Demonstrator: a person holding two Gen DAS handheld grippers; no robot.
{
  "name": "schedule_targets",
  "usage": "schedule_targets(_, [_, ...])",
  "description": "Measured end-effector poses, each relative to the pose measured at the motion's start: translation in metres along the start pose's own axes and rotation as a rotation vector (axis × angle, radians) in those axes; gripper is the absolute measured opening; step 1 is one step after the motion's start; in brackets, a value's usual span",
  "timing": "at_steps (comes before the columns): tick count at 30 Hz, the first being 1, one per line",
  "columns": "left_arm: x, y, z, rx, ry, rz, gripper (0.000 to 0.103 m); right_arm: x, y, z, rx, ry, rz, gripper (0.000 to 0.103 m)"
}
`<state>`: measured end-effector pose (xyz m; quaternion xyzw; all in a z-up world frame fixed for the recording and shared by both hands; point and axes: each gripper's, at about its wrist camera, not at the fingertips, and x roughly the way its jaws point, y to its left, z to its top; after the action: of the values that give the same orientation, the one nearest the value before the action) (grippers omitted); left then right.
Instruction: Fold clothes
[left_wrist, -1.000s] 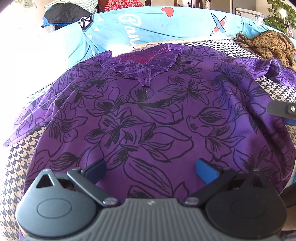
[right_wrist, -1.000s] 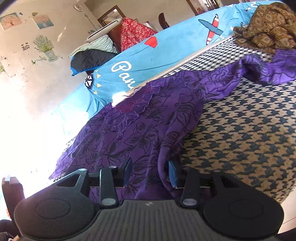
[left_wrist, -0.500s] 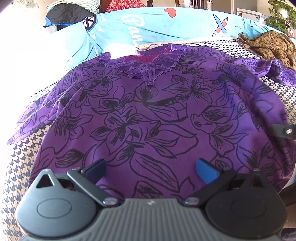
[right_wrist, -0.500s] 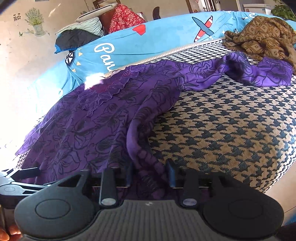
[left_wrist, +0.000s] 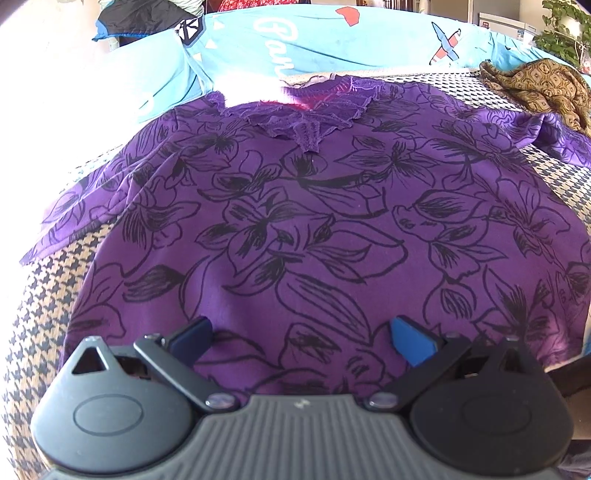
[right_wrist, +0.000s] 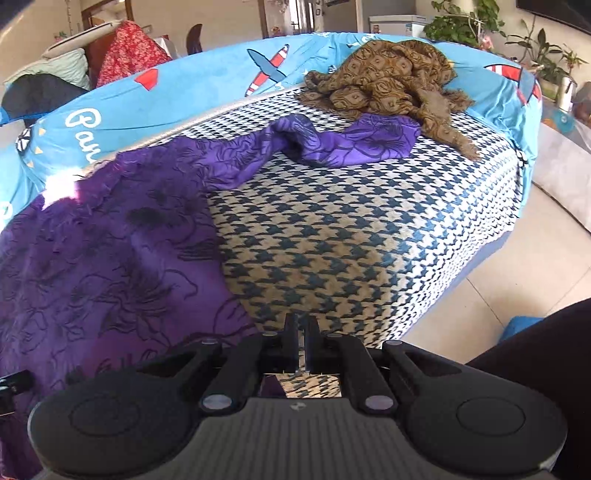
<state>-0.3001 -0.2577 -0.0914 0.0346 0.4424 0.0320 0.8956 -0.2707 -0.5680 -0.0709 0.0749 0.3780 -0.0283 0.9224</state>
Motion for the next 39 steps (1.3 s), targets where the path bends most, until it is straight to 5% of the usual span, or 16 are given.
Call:
schedule_targets(3, [-0.004,0.001,-0.006,0.0,0.004,0.0,0.103,-0.006,-0.001,0.001,0.012,-0.034,0.064,0.008])
schedule_targets(8, [-0.012,0.002,-0.016,-0.012,0.005,-0.003,0.103,-0.001,0.011,-0.006,-0.017,0.034,0.153,0.019])
schedule_targets(17, [-0.03,0.004,-0.039,-0.008,-0.086,-0.033,0.103,0.008,0.007,-0.018,-0.027,0.109,0.054,0.061])
schedule_targets(24, [-0.041,-0.001,-0.045,0.005,-0.111,-0.059,0.103,0.017,-0.008,-0.03,-0.001,0.233,0.062,0.061])
schedule_targets(29, [-0.041,-0.005,-0.049,0.01,-0.103,-0.071,0.103,0.025,-0.015,-0.039,0.039,0.334,0.142,0.061])
schedule_targets(39, [-0.041,0.001,-0.052,-0.007,-0.099,-0.069,0.103,0.043,-0.015,-0.048,0.161,0.333,0.174,0.076])
